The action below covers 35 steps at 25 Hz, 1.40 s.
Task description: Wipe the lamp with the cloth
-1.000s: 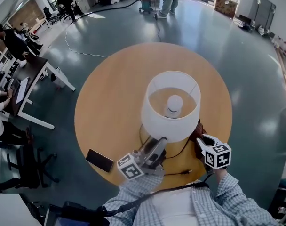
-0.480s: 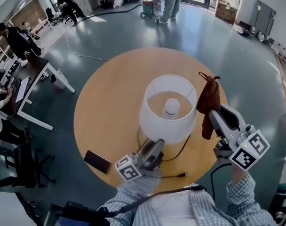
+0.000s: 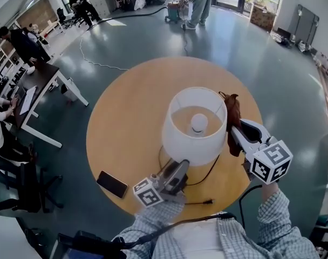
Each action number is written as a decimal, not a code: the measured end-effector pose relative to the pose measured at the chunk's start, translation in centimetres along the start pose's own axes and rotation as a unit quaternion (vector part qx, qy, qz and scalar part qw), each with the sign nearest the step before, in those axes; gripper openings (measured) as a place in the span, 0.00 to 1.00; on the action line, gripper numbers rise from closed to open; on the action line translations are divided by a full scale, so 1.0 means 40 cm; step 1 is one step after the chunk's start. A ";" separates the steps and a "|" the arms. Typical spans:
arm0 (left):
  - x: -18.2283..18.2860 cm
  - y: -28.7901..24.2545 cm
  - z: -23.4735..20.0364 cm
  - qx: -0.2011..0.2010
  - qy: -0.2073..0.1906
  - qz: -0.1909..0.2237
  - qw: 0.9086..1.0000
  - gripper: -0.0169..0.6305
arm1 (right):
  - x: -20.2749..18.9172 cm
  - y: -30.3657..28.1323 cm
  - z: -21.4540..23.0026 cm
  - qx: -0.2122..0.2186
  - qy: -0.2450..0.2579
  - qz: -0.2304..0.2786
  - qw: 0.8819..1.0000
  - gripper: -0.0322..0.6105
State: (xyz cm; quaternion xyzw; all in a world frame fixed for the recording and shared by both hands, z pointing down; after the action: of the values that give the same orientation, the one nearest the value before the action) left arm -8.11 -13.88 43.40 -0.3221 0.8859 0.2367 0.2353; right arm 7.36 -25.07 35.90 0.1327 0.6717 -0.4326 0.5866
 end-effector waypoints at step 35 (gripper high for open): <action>-0.013 -0.026 0.024 0.008 0.003 0.001 1.000 0.27 | 0.186 -0.344 -0.020 0.344 0.304 -0.286 0.841 0.17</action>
State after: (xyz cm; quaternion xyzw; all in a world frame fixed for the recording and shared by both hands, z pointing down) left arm -6.77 -13.80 42.67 -0.3199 0.8890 0.2286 0.2346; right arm -4.67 -35.05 34.98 0.2524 0.6323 -0.7226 0.1200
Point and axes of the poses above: the fingertips, and each gripper's own axes: y backward along the fingers, z to its right, x out of its top, the point moved 2 cm from there along y, backward along the fingers, and after that the axes turned 11 degrees about -z, right-handed, at the moved point
